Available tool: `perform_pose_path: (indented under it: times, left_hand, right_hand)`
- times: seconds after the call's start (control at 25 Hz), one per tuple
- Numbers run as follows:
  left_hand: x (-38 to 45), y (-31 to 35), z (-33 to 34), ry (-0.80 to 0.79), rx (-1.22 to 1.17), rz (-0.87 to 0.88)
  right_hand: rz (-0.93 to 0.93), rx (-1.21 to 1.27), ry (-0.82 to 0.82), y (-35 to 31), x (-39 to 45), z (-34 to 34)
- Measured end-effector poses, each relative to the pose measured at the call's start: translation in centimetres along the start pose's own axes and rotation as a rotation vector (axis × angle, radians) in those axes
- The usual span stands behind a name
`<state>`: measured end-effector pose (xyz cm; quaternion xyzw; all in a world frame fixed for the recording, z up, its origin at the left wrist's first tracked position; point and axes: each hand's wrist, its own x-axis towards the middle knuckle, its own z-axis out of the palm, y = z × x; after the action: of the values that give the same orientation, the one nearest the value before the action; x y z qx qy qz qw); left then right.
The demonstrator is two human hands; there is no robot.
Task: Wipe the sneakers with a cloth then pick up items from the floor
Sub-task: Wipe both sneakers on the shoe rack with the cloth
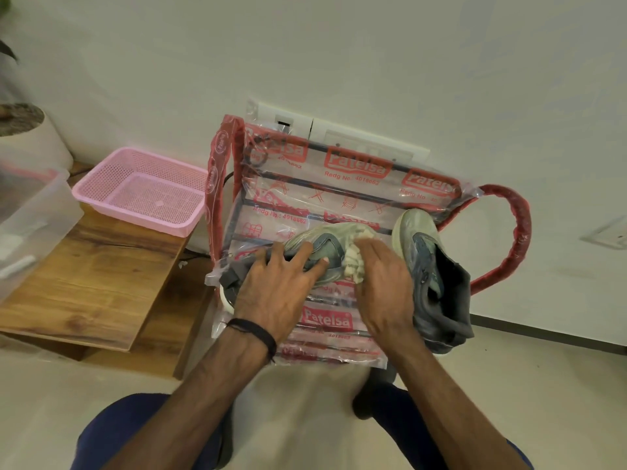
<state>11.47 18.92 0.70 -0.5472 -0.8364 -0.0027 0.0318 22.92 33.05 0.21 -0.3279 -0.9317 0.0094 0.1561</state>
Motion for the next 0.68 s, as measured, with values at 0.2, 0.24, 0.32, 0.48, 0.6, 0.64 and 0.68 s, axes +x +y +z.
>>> perform_pose_path:
  times: [0.2,0.24,0.32,0.48,0.6,0.64,0.68]
  left_hand:
    - [-0.3,-0.6,0.3,0.008,0.008,-0.01]
    - [-0.4,-0.5,0.3,0.01,0.014,-0.004]
    - [-0.6,-0.4,0.3,0.007,0.014,0.009]
    - [-0.2,-0.5,0.0,-0.021,0.002,0.02]
    - [-0.4,-0.7,0.1,-0.025,-0.002,0.011]
    - [-0.5,-0.7,0.2,-0.021,0.001,0.012]
    - [-0.6,-0.7,0.2,-0.019,0.006,0.02]
  right_hand:
    - [-0.056,-0.084,-0.051,-1.5,1.0,0.3]
    - [-0.145,-0.094,-0.067,-1.6,-0.5,0.3]
    - [-0.237,-0.089,-0.077,-0.4,-1.2,-0.3]
    - [-0.008,-0.132,-0.032,1.3,3.6,-0.9]
    - [-0.126,-0.127,-0.089,0.1,2.6,-0.7]
    - [-0.234,-0.152,-0.116,-0.2,1.0,-0.5]
    - [-0.307,-0.163,-0.118,0.2,0.1,-0.6]
